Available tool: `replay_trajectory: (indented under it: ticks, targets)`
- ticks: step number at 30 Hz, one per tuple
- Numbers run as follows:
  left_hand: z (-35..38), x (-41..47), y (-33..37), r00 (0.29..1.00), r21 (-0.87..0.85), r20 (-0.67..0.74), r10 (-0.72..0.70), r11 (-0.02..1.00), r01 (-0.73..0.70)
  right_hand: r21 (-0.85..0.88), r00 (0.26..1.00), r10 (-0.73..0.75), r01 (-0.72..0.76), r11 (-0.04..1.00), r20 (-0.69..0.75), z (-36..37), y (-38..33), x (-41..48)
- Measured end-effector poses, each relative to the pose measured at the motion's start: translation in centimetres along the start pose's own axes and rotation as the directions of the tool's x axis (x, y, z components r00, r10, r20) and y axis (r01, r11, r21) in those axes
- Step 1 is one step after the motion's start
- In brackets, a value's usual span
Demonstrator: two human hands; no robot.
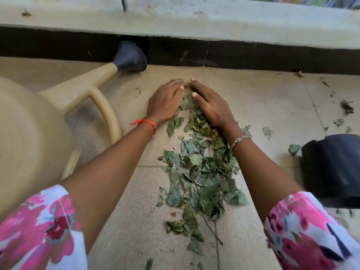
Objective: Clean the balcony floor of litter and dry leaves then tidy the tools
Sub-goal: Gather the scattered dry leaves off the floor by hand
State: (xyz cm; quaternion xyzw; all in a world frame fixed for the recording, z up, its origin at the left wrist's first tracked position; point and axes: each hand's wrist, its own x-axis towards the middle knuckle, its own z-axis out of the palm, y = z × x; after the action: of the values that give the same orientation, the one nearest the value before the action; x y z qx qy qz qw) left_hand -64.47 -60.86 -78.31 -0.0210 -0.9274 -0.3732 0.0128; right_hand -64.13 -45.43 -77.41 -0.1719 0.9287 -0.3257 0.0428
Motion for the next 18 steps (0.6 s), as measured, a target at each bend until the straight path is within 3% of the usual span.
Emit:
replay_trajectory:
  ticks: [2, 5, 18]
  targets:
    - [0.1, -1.0, 0.2, 1.000, -0.091, 0.002, 0.018, 0.996, -0.017, -0.007, 1.000, -0.004, 0.004, 1.000, -0.001, -0.2, -0.1, 0.1]
    - [0.2, -2.0, 0.3, 1.000, -0.078, 0.023, 0.014, 0.997, -0.012, -0.017, 0.998, 0.039, -0.038, 0.999, 0.044, -0.2, -0.2, 0.3]
    - [-0.6, -8.1, 0.5, 0.999, -0.326, 0.007, -0.031, 0.945, 0.032, 0.231, 0.984, 0.149, -0.167, 0.958, 0.092, 0.4, -2.2, -5.7]
